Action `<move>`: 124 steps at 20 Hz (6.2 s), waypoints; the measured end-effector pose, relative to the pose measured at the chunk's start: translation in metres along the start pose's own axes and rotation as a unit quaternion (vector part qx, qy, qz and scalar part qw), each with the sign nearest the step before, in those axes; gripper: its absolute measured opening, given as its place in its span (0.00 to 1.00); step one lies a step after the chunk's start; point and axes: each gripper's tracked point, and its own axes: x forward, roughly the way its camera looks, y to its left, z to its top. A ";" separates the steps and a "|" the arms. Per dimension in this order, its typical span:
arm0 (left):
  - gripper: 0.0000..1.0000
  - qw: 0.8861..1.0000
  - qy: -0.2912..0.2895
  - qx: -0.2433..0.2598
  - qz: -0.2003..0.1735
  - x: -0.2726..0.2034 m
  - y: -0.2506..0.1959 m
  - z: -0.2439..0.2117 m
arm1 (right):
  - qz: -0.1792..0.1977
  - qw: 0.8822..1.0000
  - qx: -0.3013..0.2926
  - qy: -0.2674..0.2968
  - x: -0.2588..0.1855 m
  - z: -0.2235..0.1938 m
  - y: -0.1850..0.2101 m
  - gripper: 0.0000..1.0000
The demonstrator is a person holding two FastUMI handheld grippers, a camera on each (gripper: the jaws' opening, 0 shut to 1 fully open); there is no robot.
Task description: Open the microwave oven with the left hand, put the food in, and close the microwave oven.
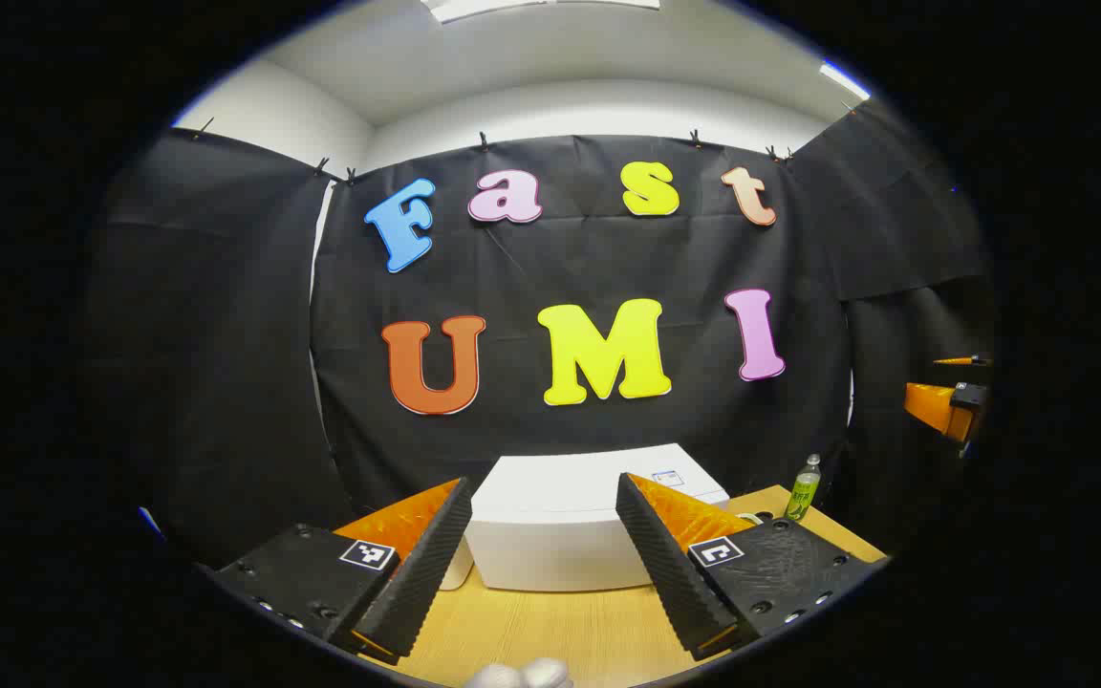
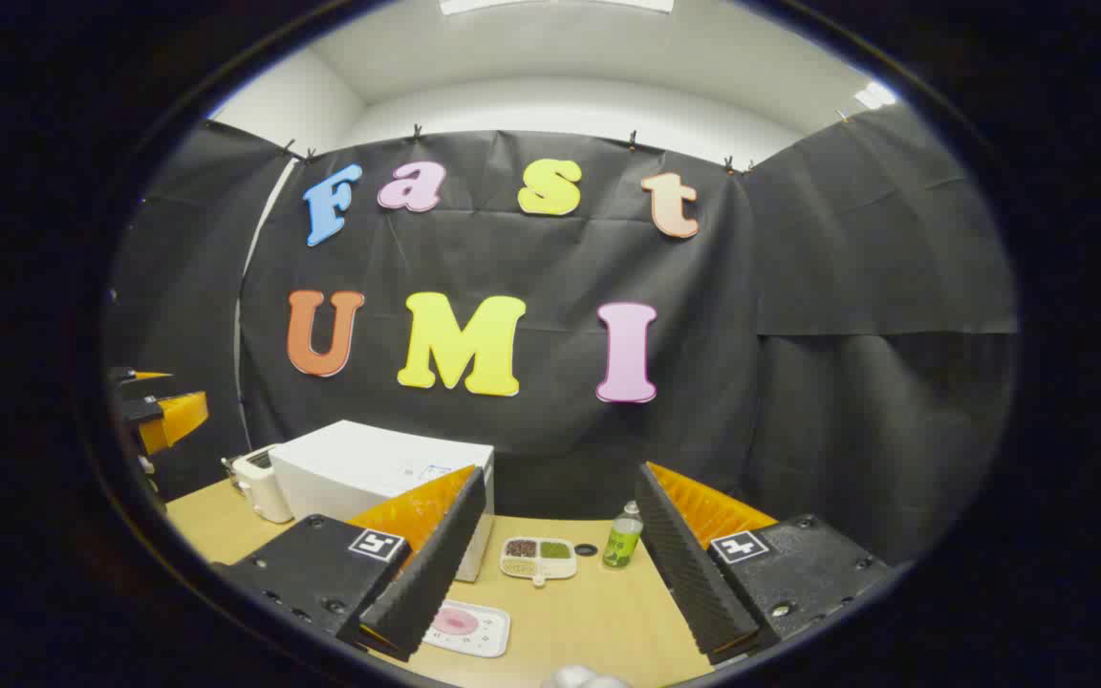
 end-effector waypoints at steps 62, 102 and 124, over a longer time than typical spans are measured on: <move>0.08 0.993 0.085 -0.022 -0.083 0.188 -0.179 -0.249 | -0.018 0.993 -0.057 0.106 -0.008 -0.035 -0.054 0.96; 0.96 0.985 0.165 -0.045 0.007 -0.062 0.154 -0.282 | 0.140 0.971 -0.016 0.194 -0.001 -0.139 0.147 0.97; 0.96 0.990 0.140 0.002 0.036 -0.084 0.114 -0.201 | 0.130 0.885 0.061 0.442 0.087 -0.381 0.080 0.51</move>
